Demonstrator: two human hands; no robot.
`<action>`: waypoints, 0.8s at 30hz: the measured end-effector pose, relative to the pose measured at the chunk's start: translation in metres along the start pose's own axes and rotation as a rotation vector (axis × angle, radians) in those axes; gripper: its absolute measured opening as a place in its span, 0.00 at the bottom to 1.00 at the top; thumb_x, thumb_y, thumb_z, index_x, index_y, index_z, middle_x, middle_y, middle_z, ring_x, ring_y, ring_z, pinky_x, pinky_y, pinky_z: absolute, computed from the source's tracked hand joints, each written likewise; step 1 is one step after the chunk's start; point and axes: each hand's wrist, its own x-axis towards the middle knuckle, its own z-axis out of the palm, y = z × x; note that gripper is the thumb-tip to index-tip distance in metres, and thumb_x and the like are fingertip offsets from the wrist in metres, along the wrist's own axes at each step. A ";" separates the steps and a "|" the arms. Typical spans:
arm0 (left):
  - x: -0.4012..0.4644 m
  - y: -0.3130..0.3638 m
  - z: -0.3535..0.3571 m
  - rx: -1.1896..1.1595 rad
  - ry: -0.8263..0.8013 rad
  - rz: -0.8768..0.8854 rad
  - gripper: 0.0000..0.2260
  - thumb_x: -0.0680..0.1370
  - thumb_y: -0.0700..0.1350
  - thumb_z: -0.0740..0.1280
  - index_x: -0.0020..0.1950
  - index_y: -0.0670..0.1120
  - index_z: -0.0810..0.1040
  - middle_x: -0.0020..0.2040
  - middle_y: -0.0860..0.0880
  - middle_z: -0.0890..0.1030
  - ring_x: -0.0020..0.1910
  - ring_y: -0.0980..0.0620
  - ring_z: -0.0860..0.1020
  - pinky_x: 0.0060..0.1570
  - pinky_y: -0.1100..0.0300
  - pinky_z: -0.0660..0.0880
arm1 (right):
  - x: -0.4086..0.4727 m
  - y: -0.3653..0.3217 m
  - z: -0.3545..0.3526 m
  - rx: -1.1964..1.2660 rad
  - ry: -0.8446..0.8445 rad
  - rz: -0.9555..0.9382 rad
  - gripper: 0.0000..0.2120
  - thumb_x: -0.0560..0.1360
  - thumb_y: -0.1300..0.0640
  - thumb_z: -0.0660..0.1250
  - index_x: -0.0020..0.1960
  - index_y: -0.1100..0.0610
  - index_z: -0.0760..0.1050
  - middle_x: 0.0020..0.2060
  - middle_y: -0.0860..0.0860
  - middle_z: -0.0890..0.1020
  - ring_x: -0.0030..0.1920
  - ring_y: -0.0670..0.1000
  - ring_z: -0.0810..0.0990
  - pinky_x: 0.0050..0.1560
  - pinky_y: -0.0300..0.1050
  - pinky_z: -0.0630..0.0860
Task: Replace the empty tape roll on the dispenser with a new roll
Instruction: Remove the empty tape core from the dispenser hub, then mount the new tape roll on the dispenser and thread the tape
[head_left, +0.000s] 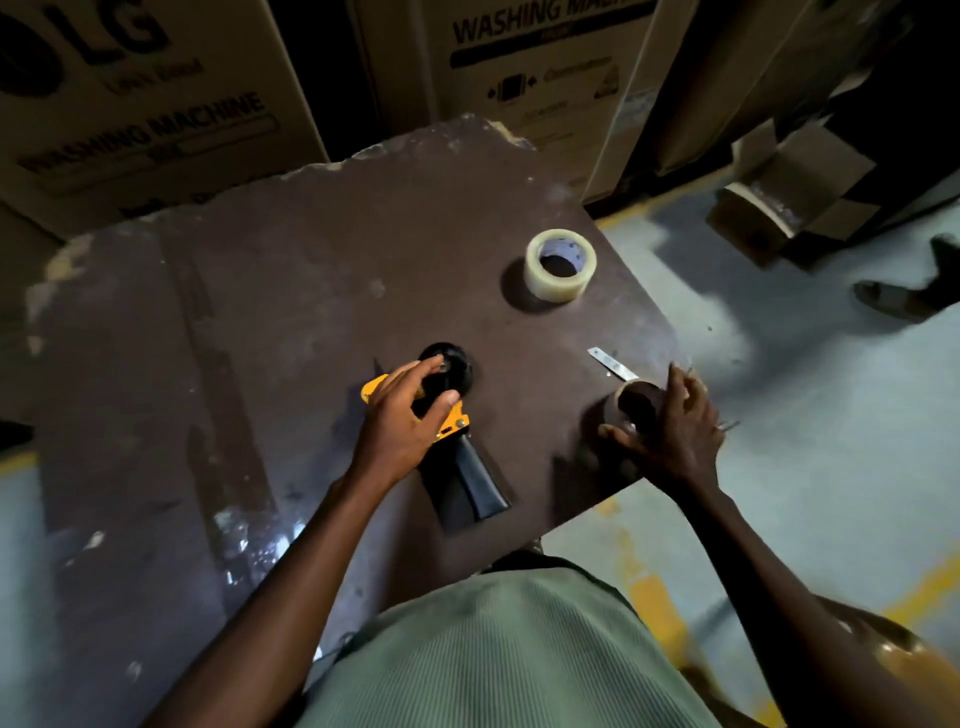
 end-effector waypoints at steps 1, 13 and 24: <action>-0.003 0.000 -0.005 0.000 0.019 -0.012 0.23 0.75 0.57 0.67 0.66 0.46 0.78 0.63 0.48 0.80 0.63 0.50 0.77 0.65 0.48 0.73 | -0.007 -0.011 0.004 0.016 0.014 -0.045 0.54 0.66 0.36 0.76 0.80 0.57 0.54 0.73 0.63 0.68 0.70 0.67 0.67 0.66 0.64 0.68; -0.044 -0.011 -0.038 -0.050 0.170 -0.086 0.18 0.76 0.49 0.71 0.65 0.46 0.79 0.60 0.51 0.82 0.59 0.61 0.77 0.58 0.76 0.66 | -0.043 -0.132 0.079 0.367 -0.756 0.009 0.19 0.72 0.41 0.73 0.35 0.54 0.73 0.32 0.52 0.75 0.34 0.52 0.74 0.33 0.42 0.68; -0.078 -0.029 -0.050 -0.178 0.200 -0.186 0.18 0.75 0.52 0.70 0.63 0.48 0.80 0.59 0.51 0.83 0.59 0.60 0.79 0.57 0.75 0.69 | -0.031 -0.154 0.101 0.954 -1.293 0.513 0.06 0.79 0.54 0.65 0.45 0.55 0.77 0.32 0.51 0.77 0.30 0.49 0.76 0.33 0.43 0.76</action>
